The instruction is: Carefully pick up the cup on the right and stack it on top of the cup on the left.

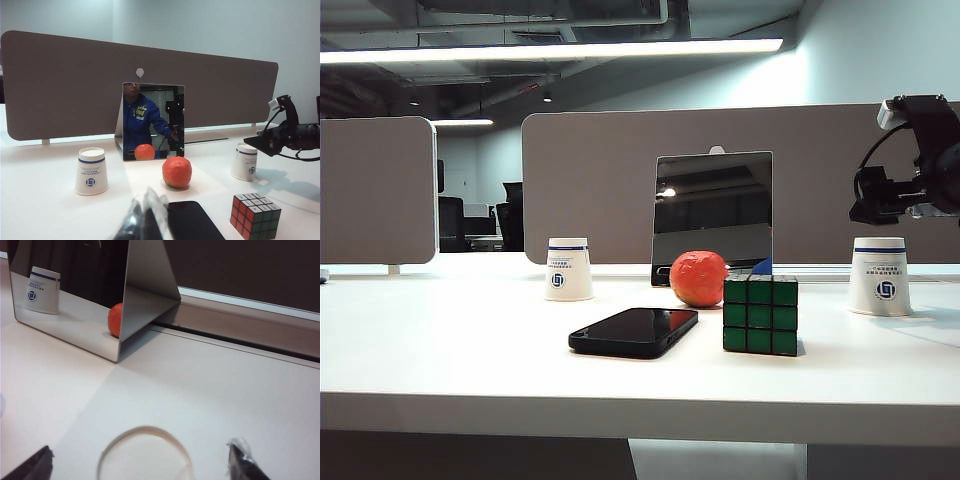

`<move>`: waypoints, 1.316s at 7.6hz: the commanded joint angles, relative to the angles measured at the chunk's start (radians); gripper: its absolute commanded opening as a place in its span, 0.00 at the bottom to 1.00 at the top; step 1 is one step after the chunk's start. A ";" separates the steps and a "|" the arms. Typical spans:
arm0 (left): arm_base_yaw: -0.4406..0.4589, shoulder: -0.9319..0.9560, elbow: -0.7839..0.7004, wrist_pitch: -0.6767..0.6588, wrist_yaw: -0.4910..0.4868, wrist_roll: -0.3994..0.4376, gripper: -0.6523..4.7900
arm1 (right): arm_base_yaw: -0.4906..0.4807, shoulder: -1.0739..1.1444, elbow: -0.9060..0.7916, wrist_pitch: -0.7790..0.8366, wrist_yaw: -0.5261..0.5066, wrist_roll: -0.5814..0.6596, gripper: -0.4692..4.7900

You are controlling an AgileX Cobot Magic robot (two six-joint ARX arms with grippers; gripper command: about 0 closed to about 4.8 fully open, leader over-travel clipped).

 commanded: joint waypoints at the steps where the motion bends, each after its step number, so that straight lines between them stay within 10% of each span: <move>1: 0.000 0.000 0.003 0.010 0.003 -0.002 0.11 | -0.002 0.106 0.004 0.145 0.029 -0.003 1.00; 8: 0.000 0.000 0.003 0.010 0.003 -0.002 0.11 | -0.003 0.119 0.004 0.179 0.050 -0.003 1.00; 10: 0.000 0.000 0.003 0.010 0.003 -0.002 0.11 | -0.003 0.120 0.004 0.153 0.050 -0.003 0.67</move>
